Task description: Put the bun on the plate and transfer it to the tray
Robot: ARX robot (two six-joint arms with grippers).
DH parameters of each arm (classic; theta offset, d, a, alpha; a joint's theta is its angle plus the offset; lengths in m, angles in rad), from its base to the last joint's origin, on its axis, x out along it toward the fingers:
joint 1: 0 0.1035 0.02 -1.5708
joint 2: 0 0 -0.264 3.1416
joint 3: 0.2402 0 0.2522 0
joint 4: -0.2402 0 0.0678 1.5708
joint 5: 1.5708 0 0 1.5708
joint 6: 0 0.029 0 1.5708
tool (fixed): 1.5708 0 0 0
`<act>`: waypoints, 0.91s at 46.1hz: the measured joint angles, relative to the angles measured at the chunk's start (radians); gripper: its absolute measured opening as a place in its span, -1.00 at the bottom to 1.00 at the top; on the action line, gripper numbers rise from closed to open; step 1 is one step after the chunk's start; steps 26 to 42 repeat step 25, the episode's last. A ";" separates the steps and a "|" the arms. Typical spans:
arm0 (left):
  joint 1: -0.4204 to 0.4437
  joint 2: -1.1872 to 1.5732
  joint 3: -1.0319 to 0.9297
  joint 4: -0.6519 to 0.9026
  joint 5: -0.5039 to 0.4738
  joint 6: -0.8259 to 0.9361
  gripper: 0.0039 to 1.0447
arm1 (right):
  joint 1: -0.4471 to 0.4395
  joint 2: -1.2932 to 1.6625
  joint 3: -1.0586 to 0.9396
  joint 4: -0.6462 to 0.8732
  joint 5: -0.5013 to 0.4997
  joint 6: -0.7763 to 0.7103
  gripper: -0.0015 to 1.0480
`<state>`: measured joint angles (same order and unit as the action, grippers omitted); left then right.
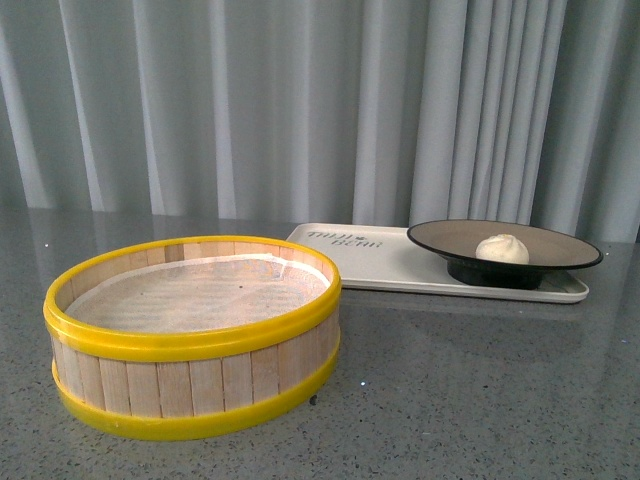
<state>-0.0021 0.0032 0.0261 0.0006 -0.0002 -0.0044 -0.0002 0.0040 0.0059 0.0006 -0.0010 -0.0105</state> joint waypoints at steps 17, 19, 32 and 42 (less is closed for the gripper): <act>0.000 0.000 0.000 0.000 0.000 0.000 0.88 | 0.000 0.000 0.000 0.000 0.000 0.000 0.84; 0.000 0.000 0.000 0.000 0.000 0.000 0.88 | 0.000 0.000 0.000 0.000 0.000 0.000 0.84; 0.000 0.000 0.000 0.000 0.000 0.000 0.88 | 0.000 0.000 0.000 0.000 0.000 0.000 0.84; 0.000 0.000 0.000 0.000 0.000 0.000 0.88 | 0.000 0.000 0.000 0.000 0.000 0.000 0.84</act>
